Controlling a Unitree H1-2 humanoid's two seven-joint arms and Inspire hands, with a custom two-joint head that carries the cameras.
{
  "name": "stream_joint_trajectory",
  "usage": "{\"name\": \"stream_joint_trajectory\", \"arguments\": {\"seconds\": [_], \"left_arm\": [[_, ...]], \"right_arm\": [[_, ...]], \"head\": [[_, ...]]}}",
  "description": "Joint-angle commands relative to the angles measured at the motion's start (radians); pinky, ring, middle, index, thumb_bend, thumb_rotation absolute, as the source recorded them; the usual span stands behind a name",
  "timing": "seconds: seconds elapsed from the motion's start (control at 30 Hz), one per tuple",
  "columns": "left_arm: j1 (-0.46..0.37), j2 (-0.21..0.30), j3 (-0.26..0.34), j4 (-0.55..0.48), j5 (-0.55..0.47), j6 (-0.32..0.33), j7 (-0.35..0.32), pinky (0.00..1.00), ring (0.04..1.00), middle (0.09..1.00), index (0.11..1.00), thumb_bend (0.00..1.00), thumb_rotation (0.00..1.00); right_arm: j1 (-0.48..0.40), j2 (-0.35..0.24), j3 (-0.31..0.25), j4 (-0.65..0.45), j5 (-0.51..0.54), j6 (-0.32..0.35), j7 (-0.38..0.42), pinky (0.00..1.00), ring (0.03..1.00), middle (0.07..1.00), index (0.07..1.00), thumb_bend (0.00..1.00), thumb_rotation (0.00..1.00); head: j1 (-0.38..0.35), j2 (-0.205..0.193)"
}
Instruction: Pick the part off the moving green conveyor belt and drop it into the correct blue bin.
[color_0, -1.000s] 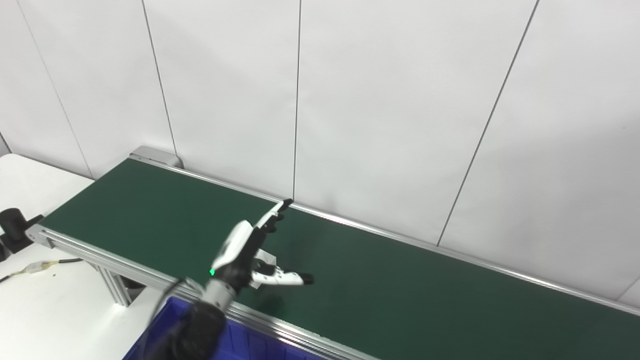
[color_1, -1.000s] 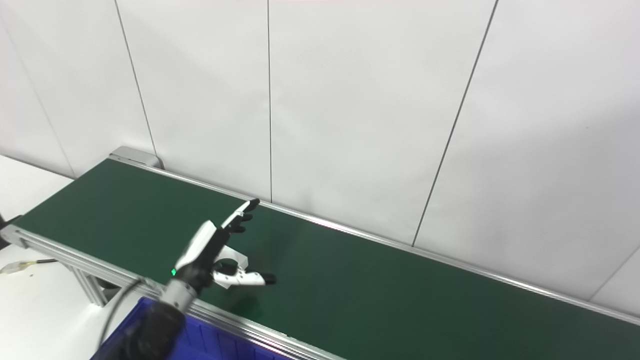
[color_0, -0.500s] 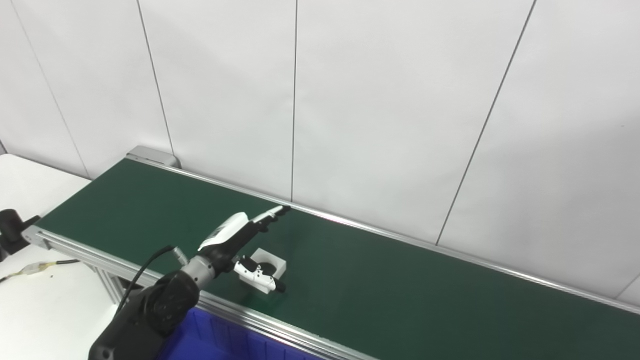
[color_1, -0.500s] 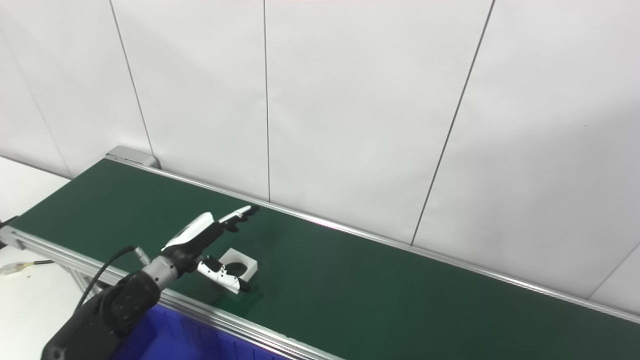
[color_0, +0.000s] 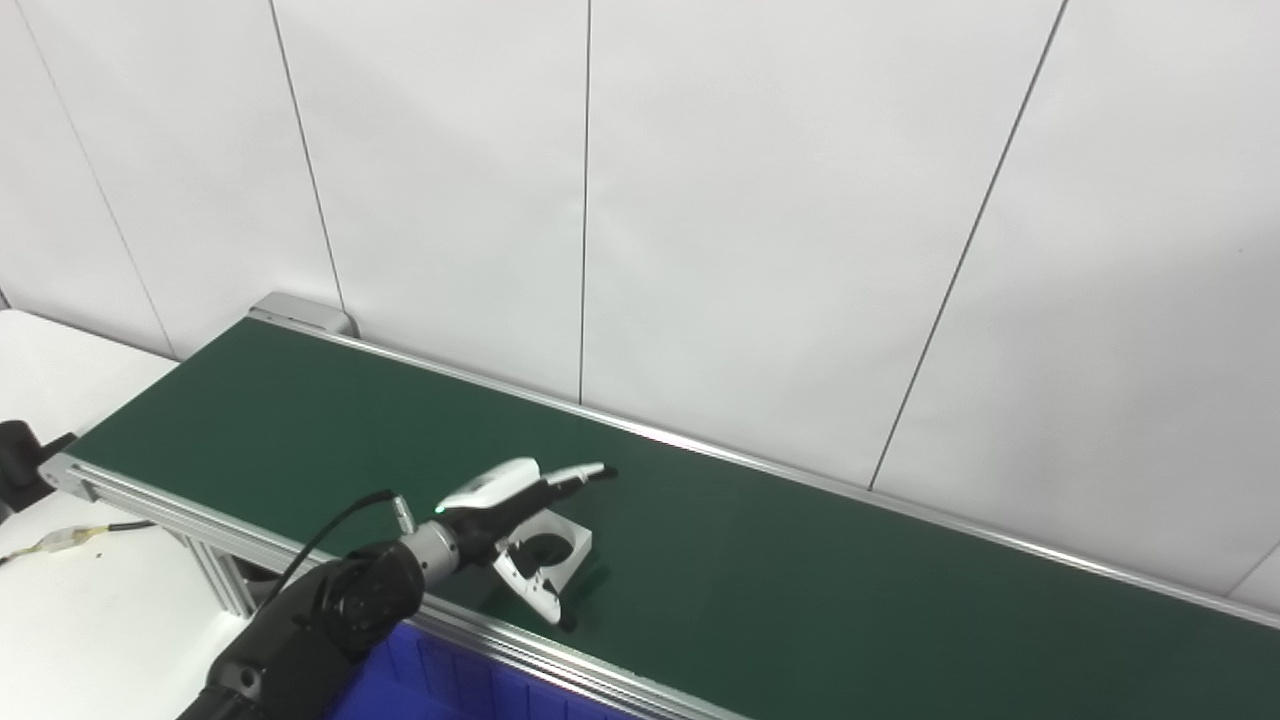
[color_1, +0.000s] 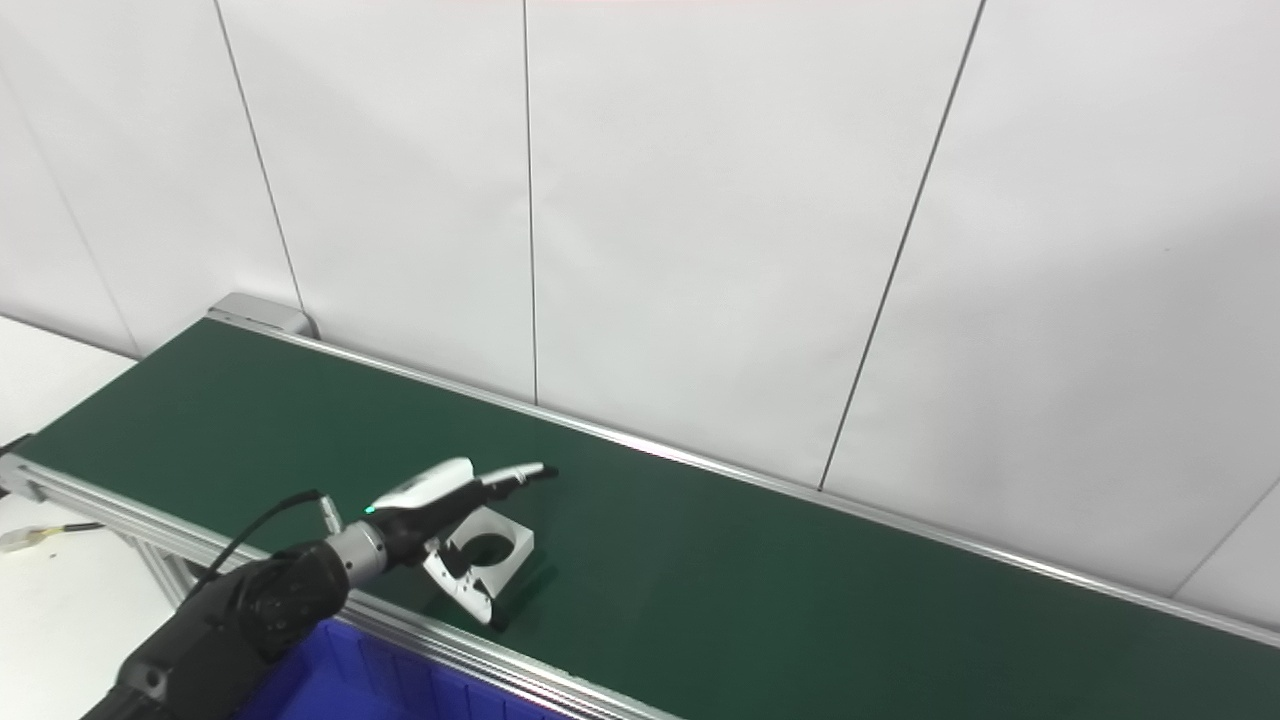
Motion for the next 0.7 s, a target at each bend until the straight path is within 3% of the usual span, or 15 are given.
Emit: {"name": "stream_joint_trajectory", "arguments": {"seconds": [0.0, 0.1, 0.3, 0.4, 0.6, 0.63, 0.67], "left_arm": [[-0.055, -0.006, -0.006, -0.028, 0.035, -0.006, 0.035, 0.90, 0.959, 0.967, 0.966, 0.93, 0.15], [-0.055, -0.011, -0.010, -0.041, 0.056, 0.013, 0.034, 0.90, 0.962, 0.969, 0.968, 0.92, 0.16], [-0.102, -0.015, -0.072, 0.006, 0.173, -0.027, 0.084, 0.99, 0.960, 0.962, 0.952, 0.89, 0.11], [-0.116, -0.017, -0.089, 0.013, 0.221, -0.012, 0.103, 0.99, 0.954, 0.955, 0.947, 0.82, 0.02], [-0.134, -0.027, -0.113, 0.020, 0.306, 0.042, 0.131, 0.98, 0.945, 0.944, 0.941, 0.74, 0.00], [-0.138, -0.027, -0.117, 0.020, 0.317, 0.049, 0.132, 0.98, 0.947, 0.944, 0.943, 0.65, 0.00], [-0.141, -0.028, -0.120, 0.023, 0.327, 0.051, 0.139, 0.98, 0.944, 0.942, 0.941, 0.63, 0.00]], "right_arm": [[0.004, 0.002, 0.001, -0.039, -0.006, -0.054, -0.011, 0.90, 0.911, 0.933, 1.000, 0.82, 0.59], [0.004, 0.002, 0.002, -0.040, -0.004, -0.054, -0.010, 0.90, 0.909, 0.932, 1.000, 0.82, 0.59], [0.016, 0.005, 0.000, -0.054, 0.002, -0.054, -0.006, 0.91, 0.915, 0.932, 1.000, 0.83, 0.58], [0.020, 0.008, -0.001, -0.060, -0.004, -0.054, -0.012, 0.91, 0.911, 0.929, 1.000, 0.83, 0.59], [0.025, 0.008, -0.003, -0.067, 0.001, -0.054, -0.007, 0.91, 0.917, 0.934, 1.000, 0.84, 0.60], [0.026, 0.007, -0.003, -0.068, 0.001, -0.053, -0.007, 0.92, 0.916, 0.933, 1.000, 0.83, 0.60], [0.027, 0.007, -0.003, -0.070, 0.003, -0.053, -0.004, 0.92, 0.917, 0.933, 1.000, 0.83, 0.60]], "head": [[0.000, 0.003], [0.000, 0.003], [0.002, 0.015], [0.003, 0.017], [0.009, 0.026], [0.009, 0.026], [0.009, 0.026]]}}
